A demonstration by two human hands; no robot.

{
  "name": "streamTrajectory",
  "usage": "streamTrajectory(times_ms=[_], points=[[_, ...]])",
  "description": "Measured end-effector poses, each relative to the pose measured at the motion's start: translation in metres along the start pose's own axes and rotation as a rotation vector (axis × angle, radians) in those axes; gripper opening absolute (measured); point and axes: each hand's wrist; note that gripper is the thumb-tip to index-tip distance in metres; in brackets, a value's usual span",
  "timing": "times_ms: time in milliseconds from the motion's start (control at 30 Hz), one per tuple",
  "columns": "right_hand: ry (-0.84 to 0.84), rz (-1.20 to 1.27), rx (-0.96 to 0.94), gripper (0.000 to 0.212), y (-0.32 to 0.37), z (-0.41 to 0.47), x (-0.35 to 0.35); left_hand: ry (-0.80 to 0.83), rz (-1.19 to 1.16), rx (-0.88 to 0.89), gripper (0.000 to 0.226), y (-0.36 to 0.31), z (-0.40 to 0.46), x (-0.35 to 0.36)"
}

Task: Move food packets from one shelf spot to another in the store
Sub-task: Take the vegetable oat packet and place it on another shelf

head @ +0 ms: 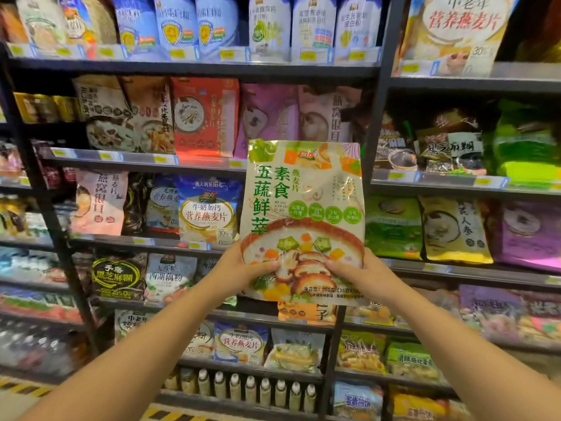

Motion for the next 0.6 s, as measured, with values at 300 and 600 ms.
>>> streamTrajectory(times_ms=[300,600], points=[[0.061,0.018,0.013,0.079,-0.052,0.133,0.058,-0.061,0.009,-0.09,0.041,0.065,0.103,-0.012],[0.056,0.053,0.053,0.085,-0.107,0.251,0.122,-0.176,0.008,-0.134,0.055,0.15,0.207,-0.028]])
Point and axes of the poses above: each hand's wrist, its own z-axis towards the middle knuckle, its own x-axis out of the palm, y = z × x, and after that the axes turned 10 degrees about -y, right-handed
